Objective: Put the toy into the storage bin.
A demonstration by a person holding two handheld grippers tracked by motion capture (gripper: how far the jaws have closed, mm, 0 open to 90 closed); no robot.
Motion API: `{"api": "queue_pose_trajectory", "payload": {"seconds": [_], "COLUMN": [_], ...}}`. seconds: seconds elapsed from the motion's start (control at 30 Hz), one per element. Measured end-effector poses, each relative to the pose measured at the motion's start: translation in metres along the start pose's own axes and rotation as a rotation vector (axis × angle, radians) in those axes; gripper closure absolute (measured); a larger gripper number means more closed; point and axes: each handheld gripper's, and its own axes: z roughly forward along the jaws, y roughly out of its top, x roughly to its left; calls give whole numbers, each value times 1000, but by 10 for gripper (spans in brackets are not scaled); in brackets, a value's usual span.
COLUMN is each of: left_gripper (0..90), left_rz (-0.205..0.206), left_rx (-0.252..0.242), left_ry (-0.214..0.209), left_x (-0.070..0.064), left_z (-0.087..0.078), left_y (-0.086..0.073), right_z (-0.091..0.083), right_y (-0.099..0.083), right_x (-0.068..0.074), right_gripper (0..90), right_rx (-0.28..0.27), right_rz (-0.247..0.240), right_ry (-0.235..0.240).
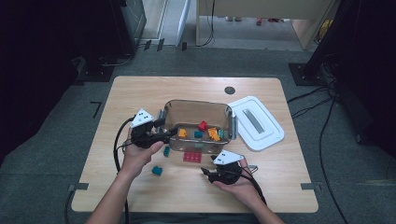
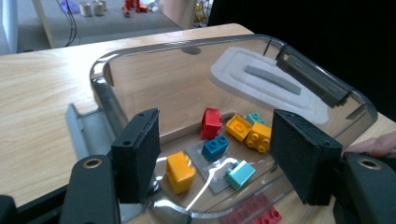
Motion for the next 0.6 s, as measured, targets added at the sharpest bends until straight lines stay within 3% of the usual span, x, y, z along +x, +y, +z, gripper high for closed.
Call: {"api": "queue_pose_trajectory", "payload": {"seconds": [0.33, 0.6], "left_gripper": [337, 328], "left_rz": [-12, -18], "left_rx": [-31, -41], "left_ry": [3, 28], "left_x": [3, 8], "left_z": [-29, -59], "left_y": [-20, -44], "right_z": [5, 19], "right_y": [10, 19], "right_x": [1, 7], "right_gripper": [417, 480], "right_rx": [-14, -29], "right_rz": [-35, -71], "right_ry": [5, 20]}}
